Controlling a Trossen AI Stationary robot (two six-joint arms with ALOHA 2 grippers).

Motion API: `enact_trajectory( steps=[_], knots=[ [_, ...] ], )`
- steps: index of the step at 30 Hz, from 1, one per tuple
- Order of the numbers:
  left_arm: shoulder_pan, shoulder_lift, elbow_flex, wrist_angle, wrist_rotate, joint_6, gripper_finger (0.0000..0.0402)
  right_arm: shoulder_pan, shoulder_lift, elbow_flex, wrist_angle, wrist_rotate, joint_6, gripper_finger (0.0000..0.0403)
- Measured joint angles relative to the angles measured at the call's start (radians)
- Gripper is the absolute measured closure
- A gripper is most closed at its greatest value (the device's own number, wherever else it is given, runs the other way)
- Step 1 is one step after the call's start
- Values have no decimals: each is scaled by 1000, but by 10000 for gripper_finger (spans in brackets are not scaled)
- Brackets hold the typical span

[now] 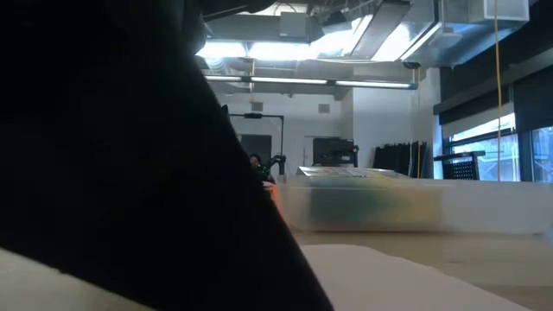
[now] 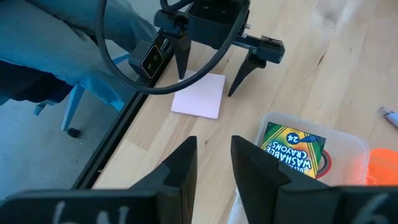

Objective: Pack school essentials
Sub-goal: Put the pink sticky notes into the orange supply box

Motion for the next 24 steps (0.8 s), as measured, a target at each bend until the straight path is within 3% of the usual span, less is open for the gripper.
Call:
enact_trajectory(
  steps=[14,24],
  knots=[
    [-2,0,0,41,15,3,3,0,0,0,0,0,0,302],
    [-3,36,6,46,-35,50,4,0,0,0,0,0,0,302]
  ],
)
